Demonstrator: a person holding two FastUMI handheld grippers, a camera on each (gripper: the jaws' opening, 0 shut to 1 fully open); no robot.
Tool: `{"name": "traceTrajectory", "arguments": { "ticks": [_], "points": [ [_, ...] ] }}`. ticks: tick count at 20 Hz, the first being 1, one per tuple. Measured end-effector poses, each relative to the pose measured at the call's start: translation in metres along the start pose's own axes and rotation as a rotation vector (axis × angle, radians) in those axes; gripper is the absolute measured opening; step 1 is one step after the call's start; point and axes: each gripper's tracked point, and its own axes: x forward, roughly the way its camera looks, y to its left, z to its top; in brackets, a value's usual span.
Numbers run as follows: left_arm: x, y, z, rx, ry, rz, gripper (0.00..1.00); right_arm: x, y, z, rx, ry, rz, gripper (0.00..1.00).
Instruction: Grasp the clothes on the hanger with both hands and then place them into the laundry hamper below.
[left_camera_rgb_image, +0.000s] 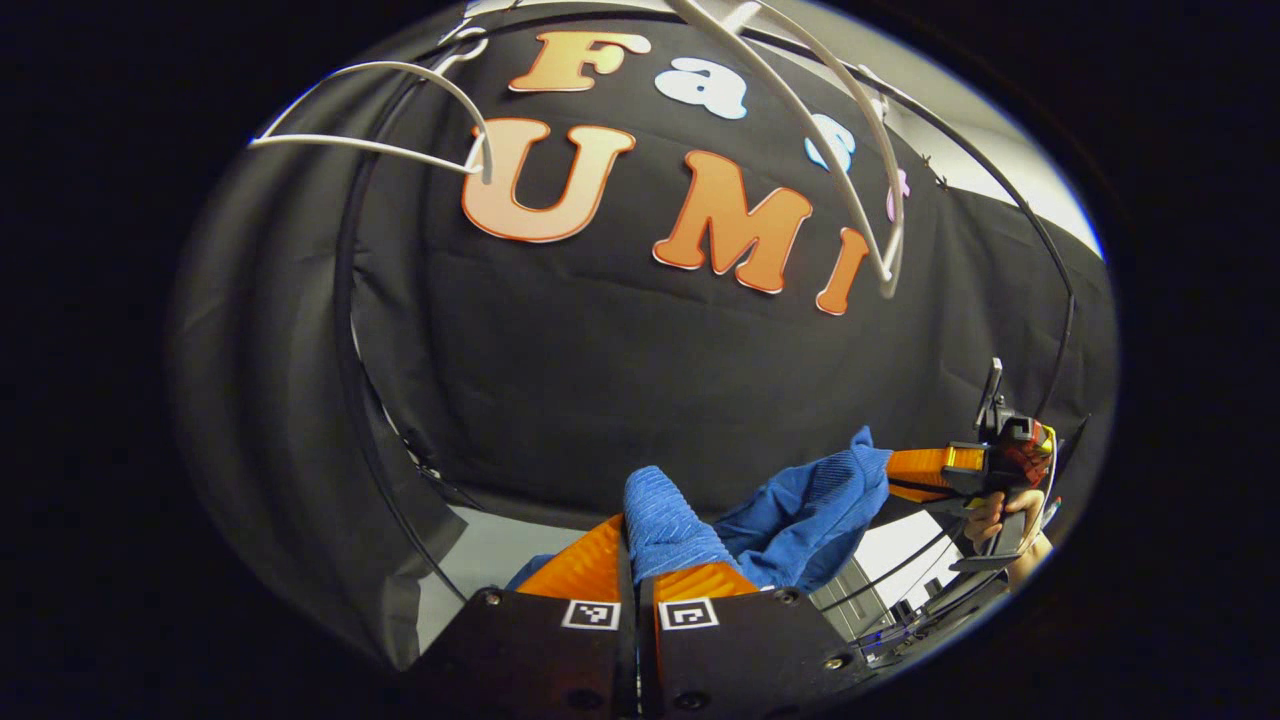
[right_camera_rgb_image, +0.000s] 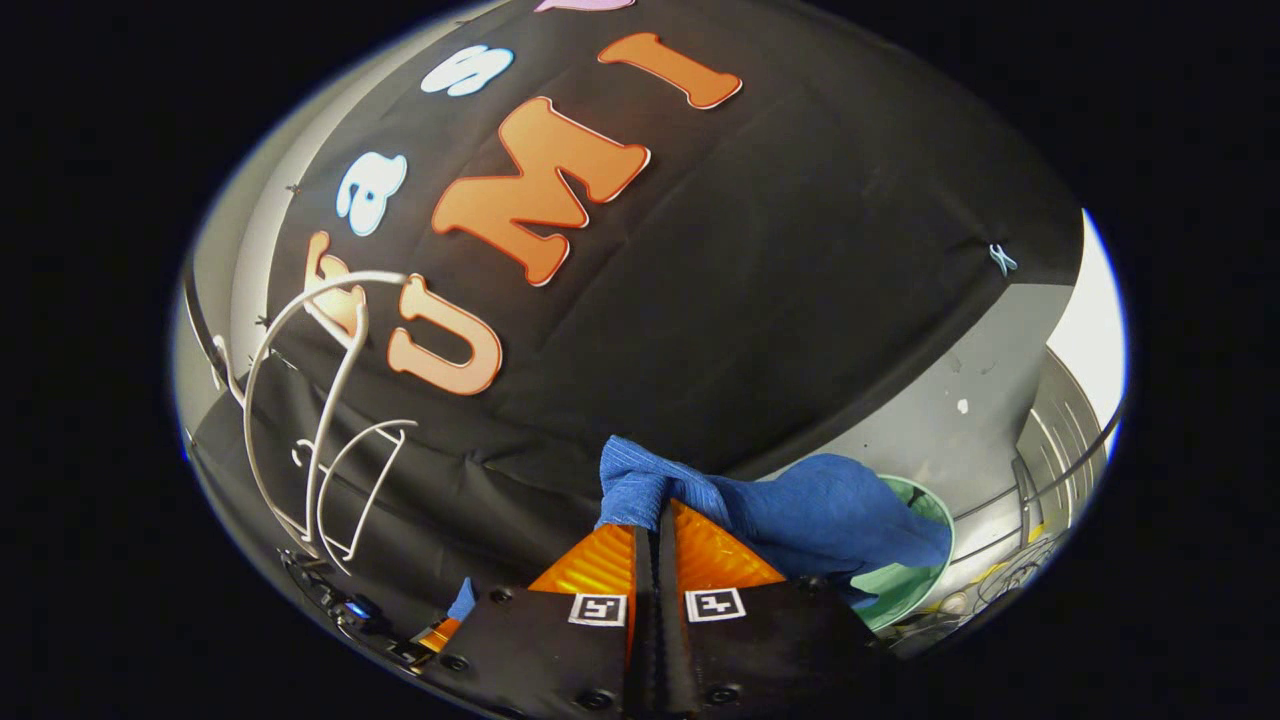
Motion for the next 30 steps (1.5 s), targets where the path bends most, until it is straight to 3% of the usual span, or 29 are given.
{"name": "traceTrajectory", "arguments": {
  "ticks": [7, 14, 30],
  "points": [
    [0.035, -0.051, -0.039, 0.013, 0.105, -0.068, 0.01, 0.001, -0.012, -0.048, -0.066, 0.037, -0.087, 0.09],
    [0.059, -0.079, -0.084, 0.033, 0.233, -0.108, 0.01, 0.002, -0.051, -0.076, -0.129, 0.086, -0.224, 0.09],
    [0.103, -0.077, -0.166, 0.024, 0.495, -0.100, 0.01, 0.037, -0.142, -0.133, -0.303, 0.290, -0.476, 0.09]
  ]
}}
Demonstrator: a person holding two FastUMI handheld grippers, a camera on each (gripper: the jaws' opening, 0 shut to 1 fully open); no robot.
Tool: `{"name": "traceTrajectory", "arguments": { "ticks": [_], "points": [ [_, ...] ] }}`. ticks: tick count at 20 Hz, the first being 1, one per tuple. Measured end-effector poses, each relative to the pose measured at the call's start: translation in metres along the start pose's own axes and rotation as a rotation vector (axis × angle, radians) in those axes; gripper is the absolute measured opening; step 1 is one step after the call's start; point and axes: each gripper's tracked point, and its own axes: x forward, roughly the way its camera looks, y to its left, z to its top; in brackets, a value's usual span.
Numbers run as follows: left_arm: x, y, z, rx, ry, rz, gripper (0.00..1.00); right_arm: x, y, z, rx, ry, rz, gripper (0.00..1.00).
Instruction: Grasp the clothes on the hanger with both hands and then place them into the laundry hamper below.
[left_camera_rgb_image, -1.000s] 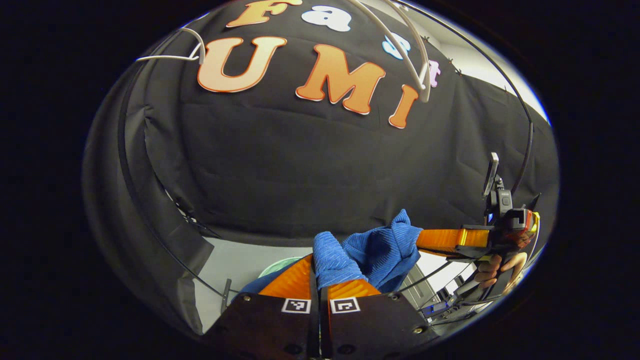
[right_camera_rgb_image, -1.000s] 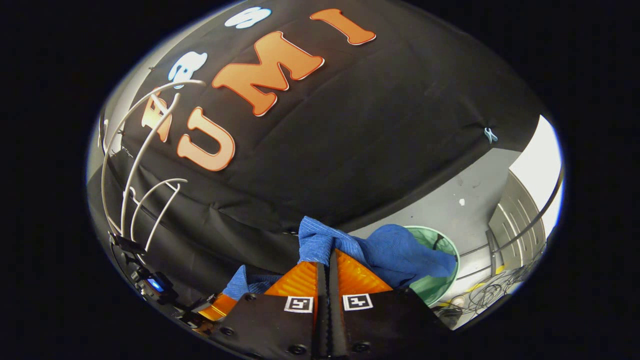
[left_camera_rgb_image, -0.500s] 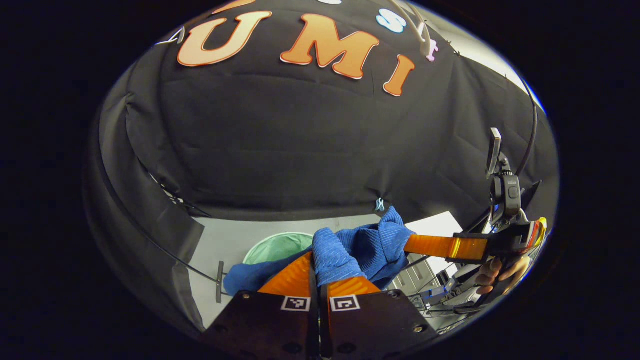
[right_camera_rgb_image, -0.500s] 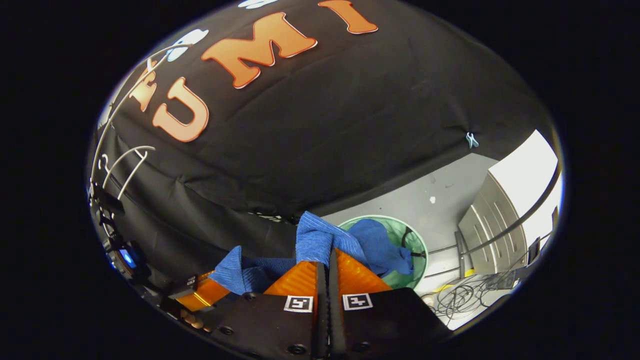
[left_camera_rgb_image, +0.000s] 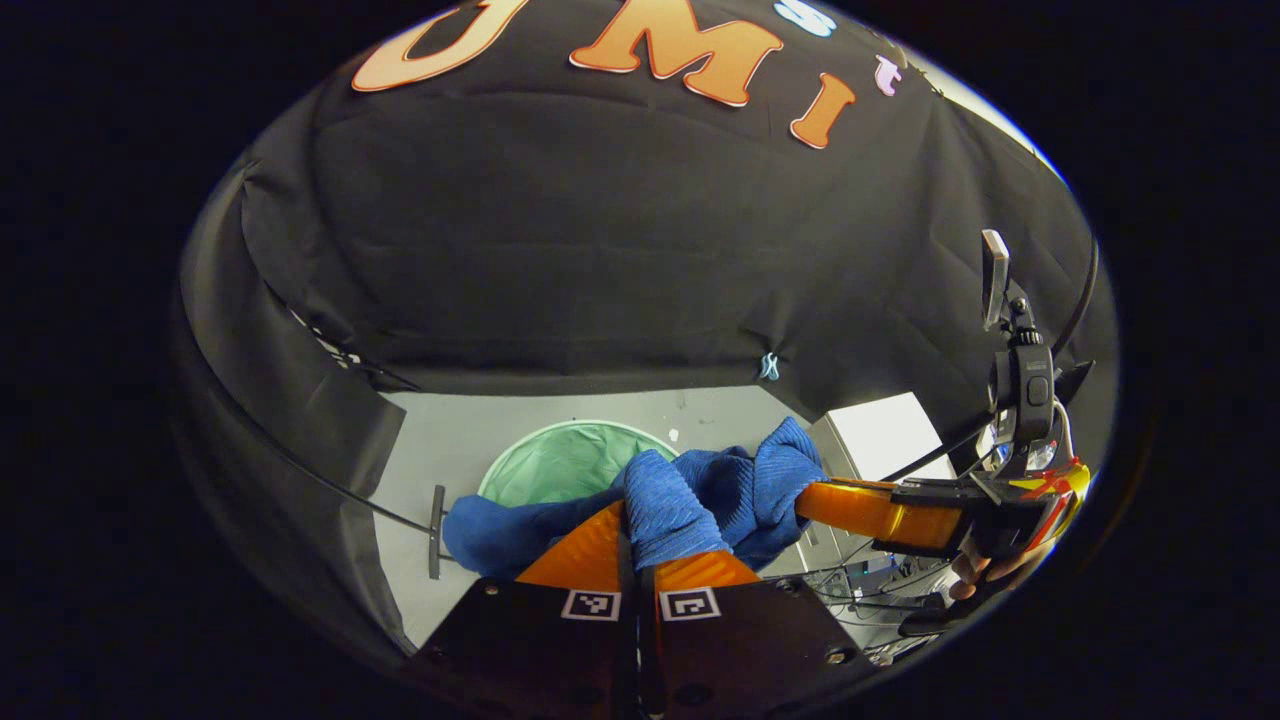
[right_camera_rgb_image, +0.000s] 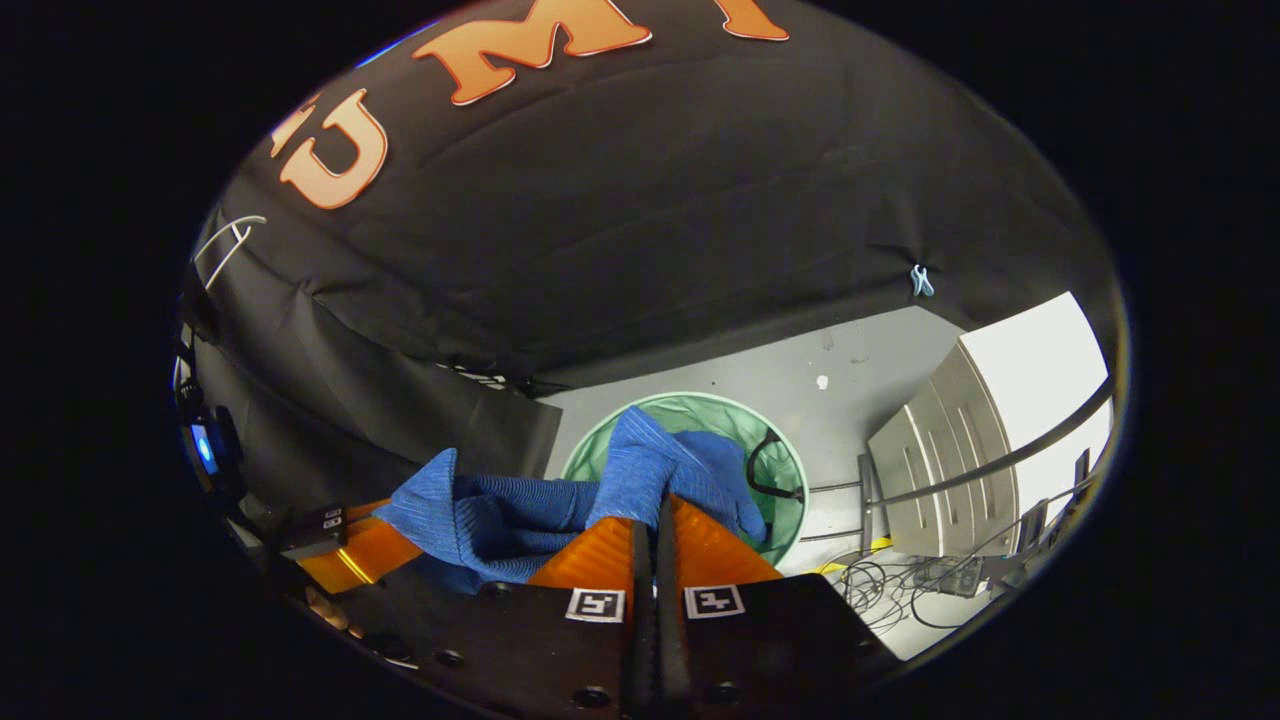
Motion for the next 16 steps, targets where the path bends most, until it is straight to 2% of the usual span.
{"name": "traceTrajectory", "arguments": {
  "ticks": [3, 5, 8, 13, 15, 16],
  "points": [
    [0.012, 0.007, -0.010, -0.017, 0.055, 0.026, 0.01, 0.006, -0.007, -0.008, -0.016, 0.038, -0.034, 0.10],
    [0.020, 0.013, -0.018, -0.024, 0.090, 0.051, 0.01, 0.007, -0.008, -0.012, -0.015, 0.052, -0.028, 0.10],
    [0.023, 0.032, -0.030, -0.031, 0.151, 0.151, 0.02, 0.014, -0.006, -0.005, -0.019, 0.034, -0.013, 0.09],
    [0.028, 0.029, -0.062, -0.080, 0.256, 0.154, 0.06, 0.013, -0.021, -0.011, -0.038, 0.047, -0.059, 0.09],
    [0.027, 0.025, -0.061, -0.068, 0.263, 0.140, 0.14, 0.013, -0.029, -0.015, -0.036, 0.056, -0.074, 0.09],
    [0.027, 0.023, -0.058, -0.059, 0.254, 0.135, 0.18, 0.014, -0.030, -0.018, -0.031, 0.060, -0.076, 0.00]
  ]
}}
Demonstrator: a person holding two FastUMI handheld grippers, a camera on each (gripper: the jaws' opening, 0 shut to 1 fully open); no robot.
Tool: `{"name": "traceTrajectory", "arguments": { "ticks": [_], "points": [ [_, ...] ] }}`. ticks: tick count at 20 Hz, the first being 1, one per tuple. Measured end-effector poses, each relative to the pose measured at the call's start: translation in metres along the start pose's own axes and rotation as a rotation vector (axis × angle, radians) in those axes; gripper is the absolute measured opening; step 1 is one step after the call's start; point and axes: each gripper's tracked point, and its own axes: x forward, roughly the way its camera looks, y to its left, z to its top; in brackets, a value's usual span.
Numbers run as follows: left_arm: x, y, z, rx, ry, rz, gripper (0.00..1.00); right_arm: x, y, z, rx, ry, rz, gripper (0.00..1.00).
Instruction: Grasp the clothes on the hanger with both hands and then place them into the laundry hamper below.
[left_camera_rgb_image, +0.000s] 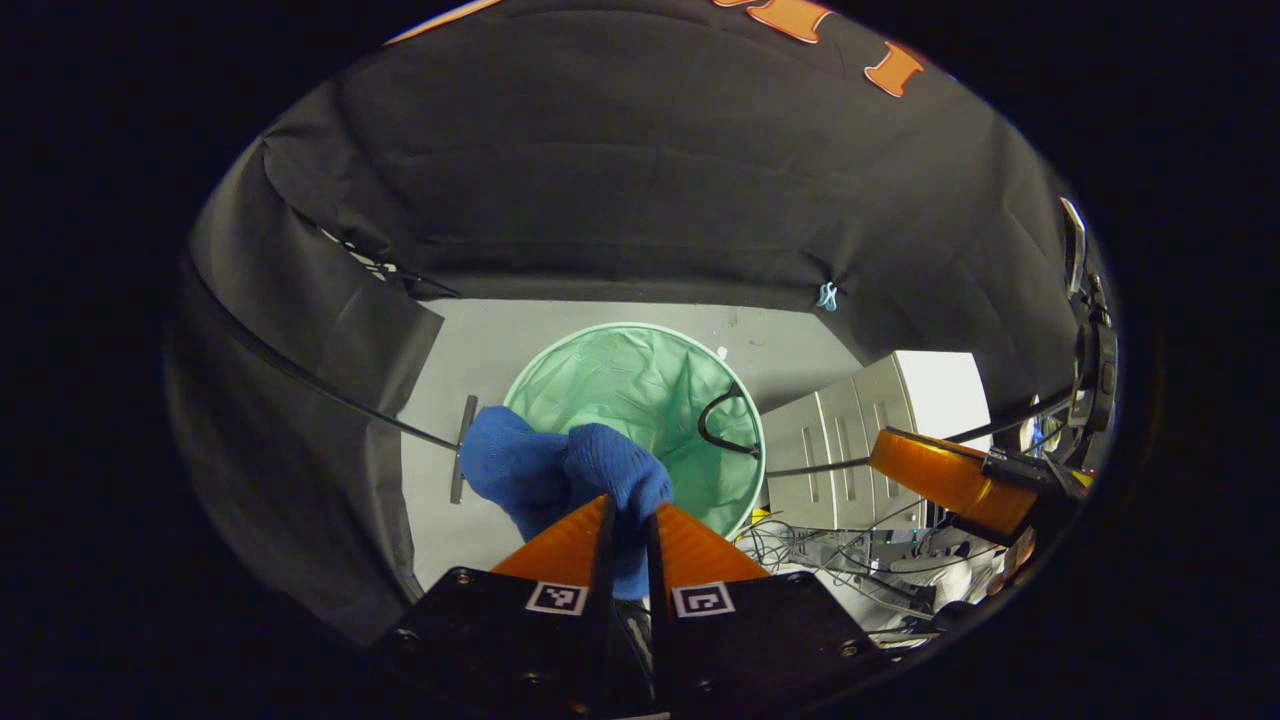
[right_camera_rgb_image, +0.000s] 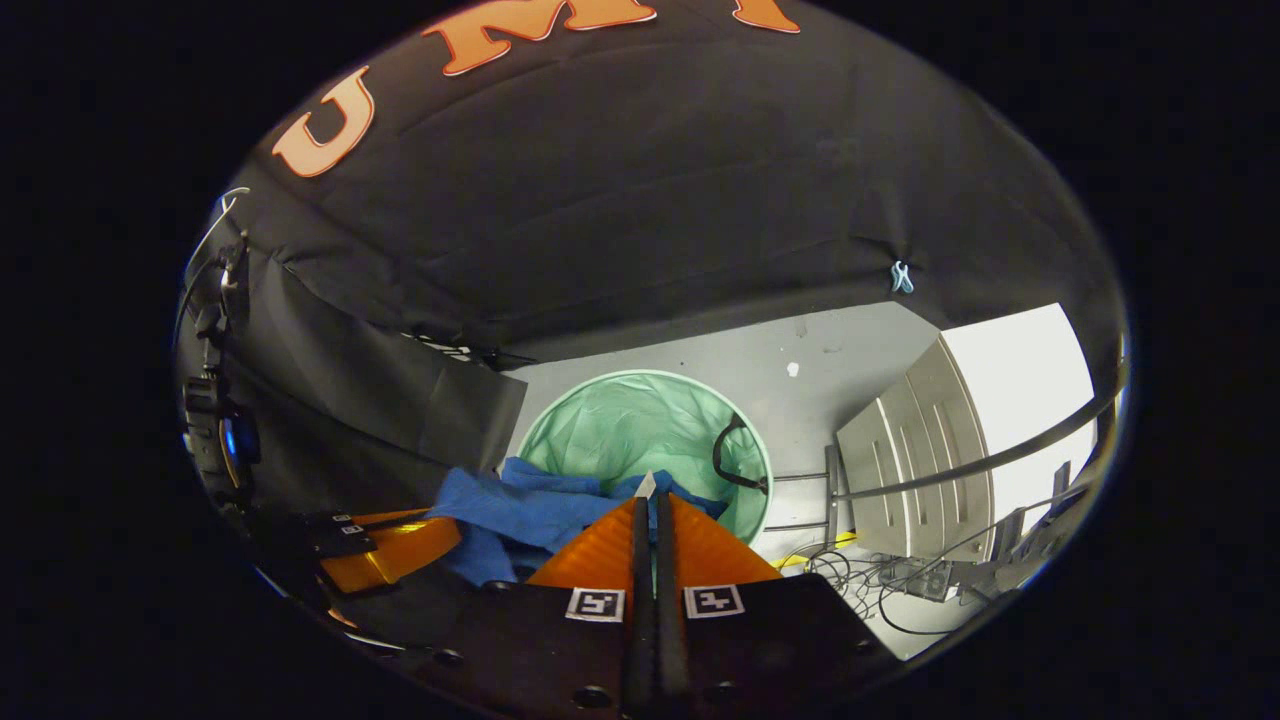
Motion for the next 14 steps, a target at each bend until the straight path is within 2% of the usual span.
{"name": "traceTrajectory", "arguments": {
  "ticks": [1, 2, 3, 4, 5, 6, 8, 9, 10, 11, 12, 13, 14],
  "points": [
    [-0.001, -0.003, 0.004, 0.008, -0.011, -0.005, 0.15, 0.001, 0.003, -0.002, 0.005, 0.003, 0.004, 0.00],
    [-0.005, -0.005, 0.008, 0.012, -0.022, -0.011, 0.24, 0.000, 0.003, -0.003, 0.010, 0.004, 0.008, 0.08],
    [-0.009, -0.008, 0.012, 0.011, -0.031, -0.017, 0.44, 0.000, 0.004, -0.004, 0.011, 0.004, 0.009, 0.23],
    [-0.010, -0.007, 0.013, 0.010, -0.037, -0.018, 0.45, -0.004, 0.004, -0.006, 0.014, 0.004, 0.007, 0.22],
    [-0.013, -0.007, 0.012, 0.011, -0.042, -0.019, 0.55, -0.007, 0.003, -0.009, 0.014, 0.004, 0.000, 0.22],
    [-0.014, -0.007, 0.011, 0.015, -0.048, -0.018, 0.50, -0.010, 0.007, -0.012, 0.015, 0.007, 0.011, 0.34],
    [-0.016, -0.005, 0.010, 0.022, -0.053, -0.014, 0.65, -0.010, 0.007, -0.016, 0.015, 0.004, 0.013, 0.67],
    [-0.016, -0.007, 0.010, 0.025, -0.055, -0.011, 0.71, -0.014, 0.006, -0.015, 0.014, 0.001, 0.009, 0.51],
    [-0.019, -0.008, 0.008, 0.025, -0.058, -0.010, 0.74, -0.017, 0.004, -0.018, 0.017, -0.003, 0.007, 0.55],
    [-0.022, -0.009, 0.007, 0.024, -0.061, -0.008, 0.74, -0.019, 0.004, -0.019, 0.021, -0.006, 0.001, 0.55],
    [-0.026, -0.007, 0.005, 0.022, -0.064, -0.004, 0.77, -0.023, 0.003, -0.021, 0.030, -0.009, 0.000, 0.44],
    [-0.030, -0.007, 0.004, 0.022, -0.065, -0.002, 0.79, -0.026, 0.003, -0.021, 0.038, -0.015, -0.002, 0.58],
    [-0.034, -0.009, 0.004, 0.023, -0.074, -0.002, 0.86, -0.030, 0.003, -0.020, 0.044, -0.022, 0.001, 0.71]
  ]
}}
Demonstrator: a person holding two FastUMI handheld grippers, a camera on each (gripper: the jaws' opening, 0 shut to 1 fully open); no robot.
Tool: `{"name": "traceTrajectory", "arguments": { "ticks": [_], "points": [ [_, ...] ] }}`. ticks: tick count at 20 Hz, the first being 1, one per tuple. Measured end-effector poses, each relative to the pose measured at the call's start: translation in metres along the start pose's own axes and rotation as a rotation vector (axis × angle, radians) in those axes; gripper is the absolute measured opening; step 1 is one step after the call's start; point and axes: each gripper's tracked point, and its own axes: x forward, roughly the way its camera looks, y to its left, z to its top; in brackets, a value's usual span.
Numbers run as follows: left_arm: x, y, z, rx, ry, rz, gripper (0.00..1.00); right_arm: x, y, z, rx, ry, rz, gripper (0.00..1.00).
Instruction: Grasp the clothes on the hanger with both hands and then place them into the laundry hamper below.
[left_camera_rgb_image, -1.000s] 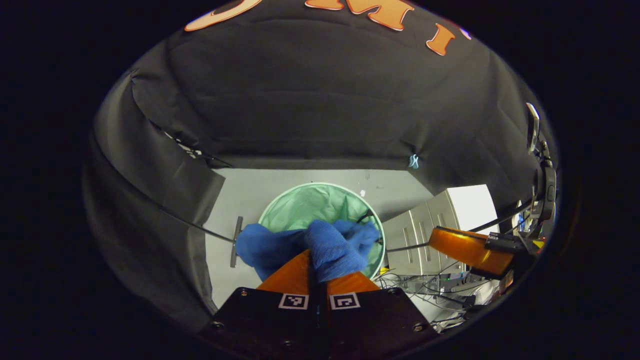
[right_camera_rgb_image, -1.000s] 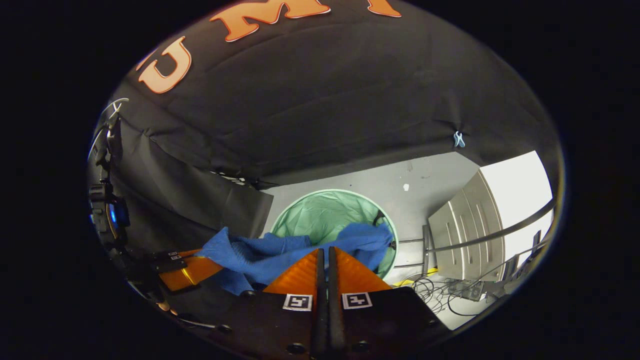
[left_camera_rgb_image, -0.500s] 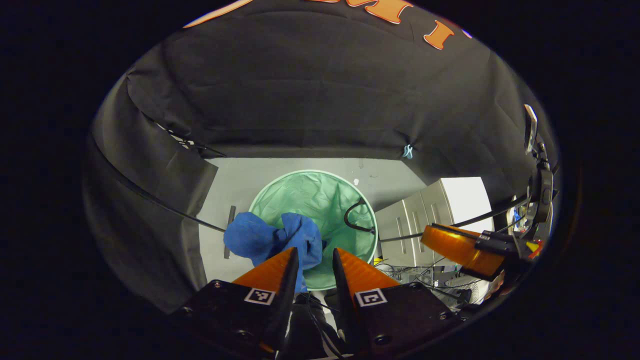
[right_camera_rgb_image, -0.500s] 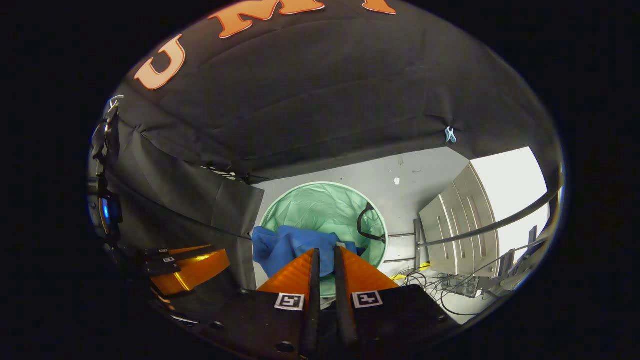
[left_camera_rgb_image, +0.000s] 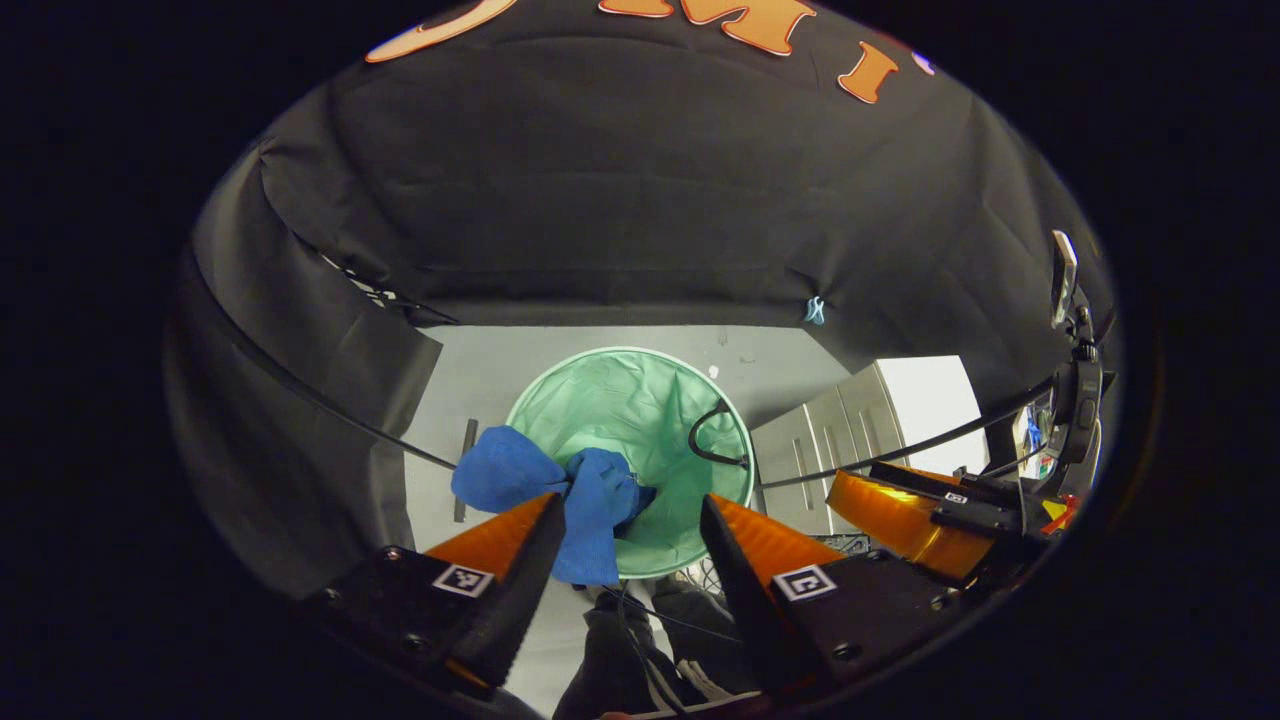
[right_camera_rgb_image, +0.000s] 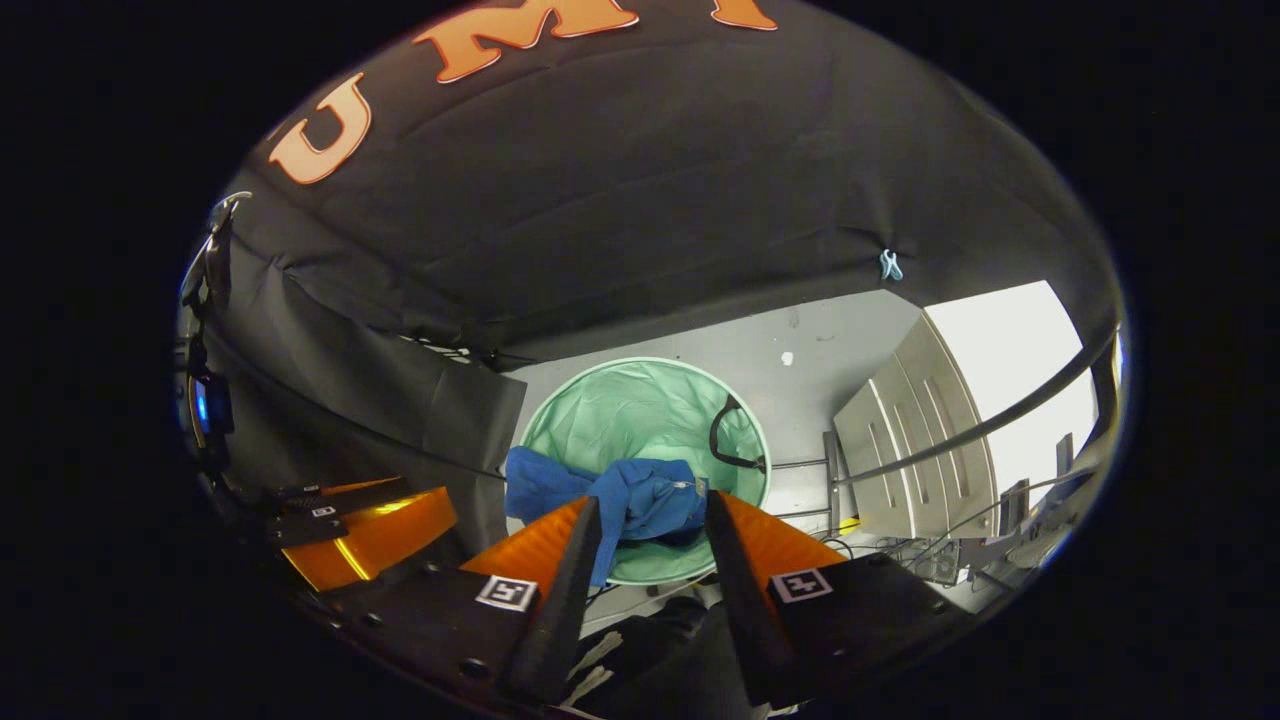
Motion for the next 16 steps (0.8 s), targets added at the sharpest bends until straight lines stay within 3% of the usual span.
{"name": "traceTrajectory", "arguments": {
  "ticks": [2, 5, 6, 8, 16],
  "points": [
    [-0.007, -0.003, 0.004, -0.003, -0.025, 0.000, 0.96, -0.010, -0.001, 0.001, 0.006, -0.016, 0.010, 0.73],
    [-0.021, -0.009, 0.008, -0.022, -0.056, -0.006, 0.96, -0.025, -0.009, 0.005, 0.002, -0.035, 0.007, 0.81],
    [-0.027, -0.011, 0.009, -0.027, -0.068, -0.006, 0.96, -0.027, -0.011, 0.006, 0.004, -0.040, 0.005, 0.92],
    [-0.035, -0.014, 0.011, -0.036, -0.089, 0.003, 0.96, -0.034, -0.018, 0.007, 0.007, -0.053, 0.005, 0.99],
    [-0.070, -0.044, 0.003, -0.060, -0.146, 0.047, 0.96, -0.083, -0.061, 0.011, -0.014, -0.098, 0.007, 0.98]
  ]
}}
